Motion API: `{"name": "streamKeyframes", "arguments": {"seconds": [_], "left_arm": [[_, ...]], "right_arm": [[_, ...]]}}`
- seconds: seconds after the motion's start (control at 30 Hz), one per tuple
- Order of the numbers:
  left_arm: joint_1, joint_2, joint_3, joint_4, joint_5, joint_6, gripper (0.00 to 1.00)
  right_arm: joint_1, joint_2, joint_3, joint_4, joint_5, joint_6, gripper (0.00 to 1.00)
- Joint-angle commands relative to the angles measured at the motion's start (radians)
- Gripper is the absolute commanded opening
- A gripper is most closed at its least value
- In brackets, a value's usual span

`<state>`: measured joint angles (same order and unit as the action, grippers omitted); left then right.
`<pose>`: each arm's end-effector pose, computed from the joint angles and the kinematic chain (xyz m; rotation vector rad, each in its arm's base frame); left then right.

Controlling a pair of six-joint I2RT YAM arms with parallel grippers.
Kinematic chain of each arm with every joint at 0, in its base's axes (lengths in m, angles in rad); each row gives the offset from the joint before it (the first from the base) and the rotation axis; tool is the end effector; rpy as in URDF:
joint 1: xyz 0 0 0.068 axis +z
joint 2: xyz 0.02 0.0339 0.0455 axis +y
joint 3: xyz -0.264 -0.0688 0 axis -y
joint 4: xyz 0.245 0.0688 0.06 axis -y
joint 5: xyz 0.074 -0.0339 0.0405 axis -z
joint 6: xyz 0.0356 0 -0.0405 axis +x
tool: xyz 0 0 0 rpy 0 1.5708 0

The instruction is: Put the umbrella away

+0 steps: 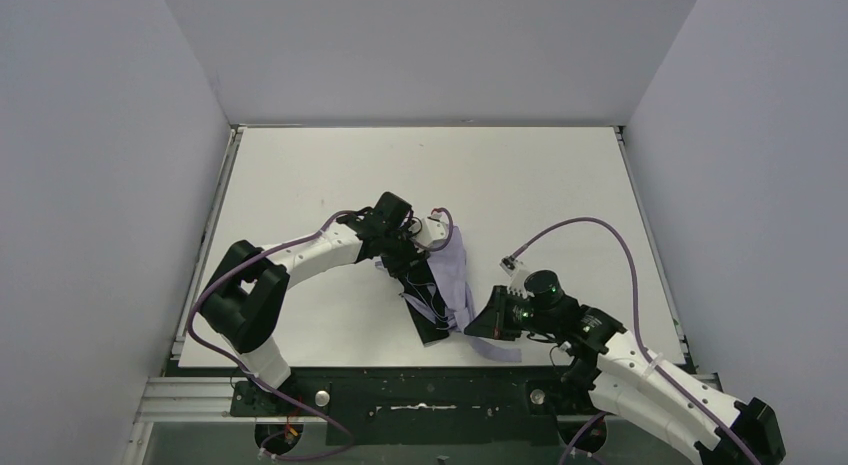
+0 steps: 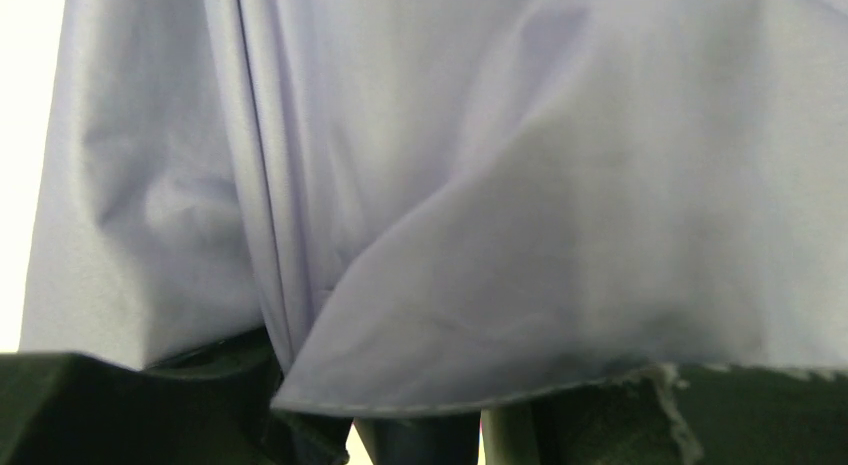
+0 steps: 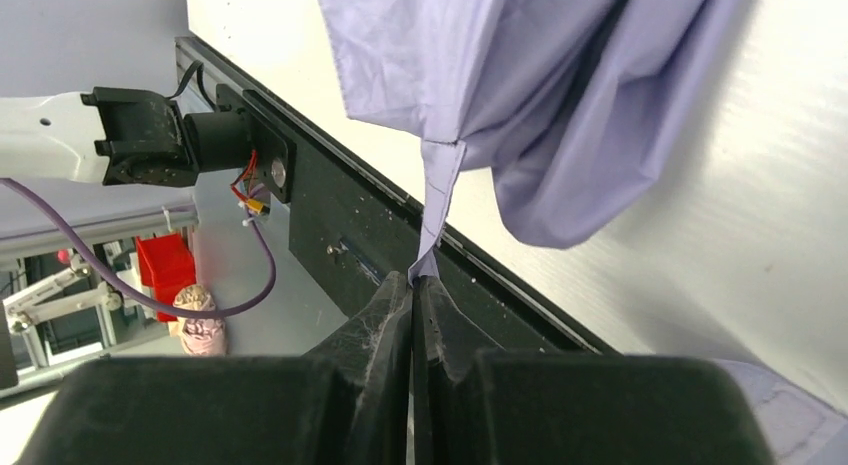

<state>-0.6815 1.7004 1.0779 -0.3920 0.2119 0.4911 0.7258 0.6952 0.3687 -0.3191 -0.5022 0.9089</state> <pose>0.2637 -0.2235 0.1888 1.4969 2.1116 -0.3441 0.1028 0.1141 0.1976 -0.0904 2.5324 1.3553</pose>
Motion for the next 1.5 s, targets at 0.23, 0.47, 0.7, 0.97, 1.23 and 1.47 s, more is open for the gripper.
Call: {"name": "streamKeyframes", "arguments": {"seconds": [0.23, 0.47, 0.7, 0.97, 1.23, 1.47], "left_arm": [[-0.006, 0.000, 0.053, 0.105, -0.088, 0.024, 0.00], [-0.015, 0.009, 0.051, 0.133, -0.118, 0.029, 0.00], [-0.018, 0.009, 0.043, 0.142, -0.134, 0.040, 0.00], [-0.025, 0.011, 0.038, 0.161, -0.155, 0.048, 0.00], [-0.040, 0.017, 0.036, 0.169, -0.157, 0.069, 0.00], [-0.064, 0.005, -0.008, 0.204, -0.158, 0.108, 0.00]], "right_arm": [[0.031, 0.016, -0.054, -0.001, 0.028, 0.135, 0.00], [0.099, 0.007, 0.132, -0.118, 0.053, 0.150, 0.00], [0.230, 0.018, 0.203, -0.168, 0.151, 0.194, 0.00], [0.245, 0.043, -0.078, -0.039, 0.170, 0.247, 0.00], [0.246, 0.046, -0.152, -0.049, 0.223, 0.229, 0.01], [0.244, 0.016, -0.012, -0.209, 0.312, 0.132, 0.21]]}}
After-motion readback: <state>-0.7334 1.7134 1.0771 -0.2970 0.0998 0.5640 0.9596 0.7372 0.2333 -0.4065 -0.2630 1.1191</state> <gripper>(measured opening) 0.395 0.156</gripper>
